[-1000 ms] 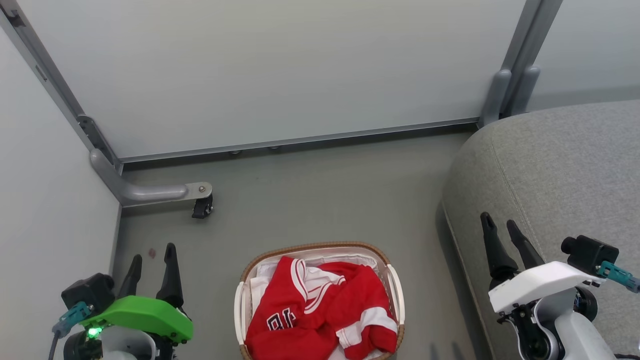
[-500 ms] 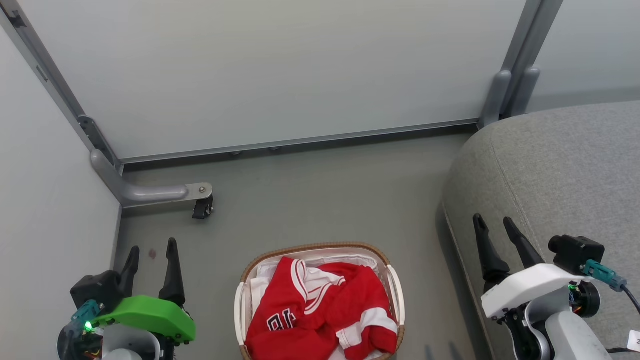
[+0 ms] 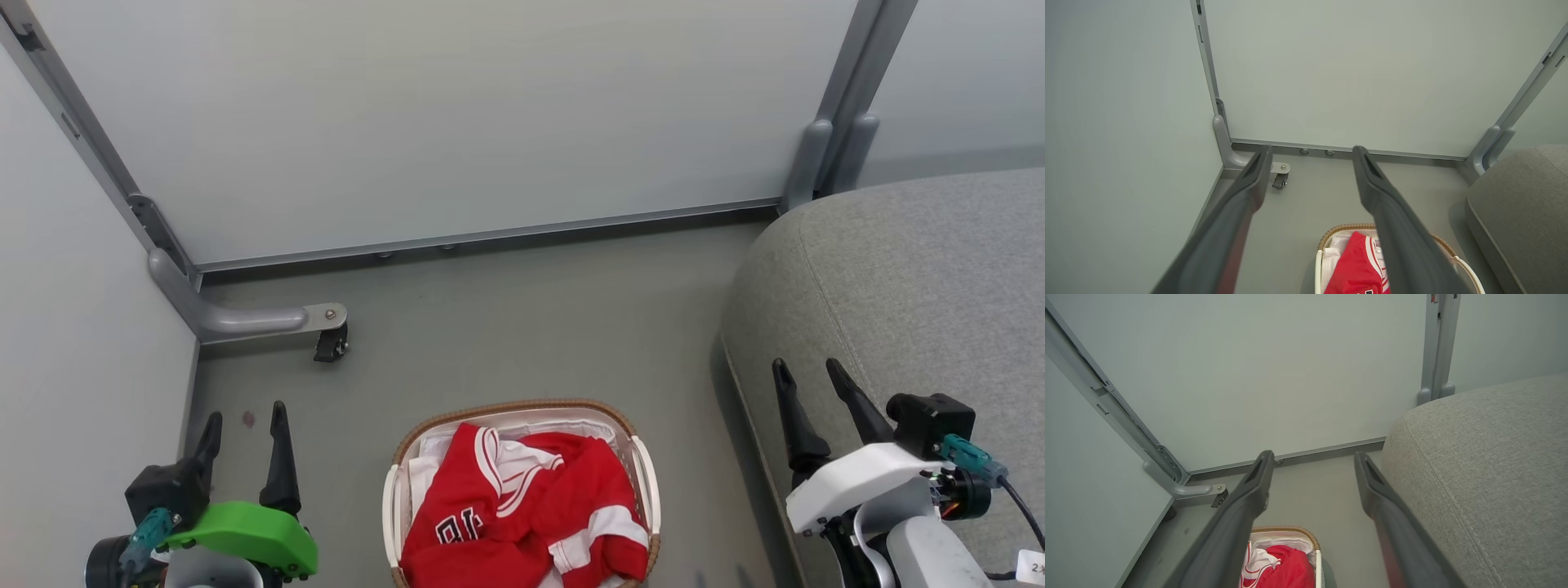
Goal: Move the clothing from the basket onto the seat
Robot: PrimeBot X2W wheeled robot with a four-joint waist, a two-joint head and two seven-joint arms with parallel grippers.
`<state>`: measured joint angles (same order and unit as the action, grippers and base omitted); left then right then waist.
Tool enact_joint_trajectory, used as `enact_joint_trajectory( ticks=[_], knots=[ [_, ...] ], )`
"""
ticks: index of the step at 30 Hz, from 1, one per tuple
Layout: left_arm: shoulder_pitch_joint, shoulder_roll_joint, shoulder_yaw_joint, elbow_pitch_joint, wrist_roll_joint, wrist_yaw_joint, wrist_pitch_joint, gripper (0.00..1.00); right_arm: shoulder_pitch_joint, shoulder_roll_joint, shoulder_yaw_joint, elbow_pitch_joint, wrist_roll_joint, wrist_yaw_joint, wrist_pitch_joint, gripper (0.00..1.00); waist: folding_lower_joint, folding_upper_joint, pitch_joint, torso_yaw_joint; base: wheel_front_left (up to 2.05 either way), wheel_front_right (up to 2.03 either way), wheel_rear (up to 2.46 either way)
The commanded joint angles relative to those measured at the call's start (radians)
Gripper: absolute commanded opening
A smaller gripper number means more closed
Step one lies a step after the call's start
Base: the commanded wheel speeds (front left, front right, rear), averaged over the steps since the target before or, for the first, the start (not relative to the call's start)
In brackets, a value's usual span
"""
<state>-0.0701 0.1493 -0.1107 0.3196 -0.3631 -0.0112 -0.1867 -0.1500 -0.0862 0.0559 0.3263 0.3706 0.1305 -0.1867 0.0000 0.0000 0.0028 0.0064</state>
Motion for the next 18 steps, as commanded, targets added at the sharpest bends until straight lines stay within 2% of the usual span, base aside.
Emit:
enact_joint_trajectory(
  ticks=[1, 18],
  knots=[
    [0.011, 0.002, 0.006, -0.009, 0.029, -0.006, -0.012, 1.00, 0.007, -0.004, -0.001, -0.003, -0.031, 0.000, -0.011, 1.00, 0.0000, 0.0000, 0.000, 0.000, 0.00, 0.00, 0.00],
    [0.026, -0.045, 0.051, -0.011, 0.178, -0.052, -0.045, 1.00, 0.002, 0.013, -0.007, -0.001, -0.169, 0.000, -0.046, 1.00, 0.0000, 0.0000, 0.031, -0.002, 0.00, 0.00, 0.00]
  ],
)
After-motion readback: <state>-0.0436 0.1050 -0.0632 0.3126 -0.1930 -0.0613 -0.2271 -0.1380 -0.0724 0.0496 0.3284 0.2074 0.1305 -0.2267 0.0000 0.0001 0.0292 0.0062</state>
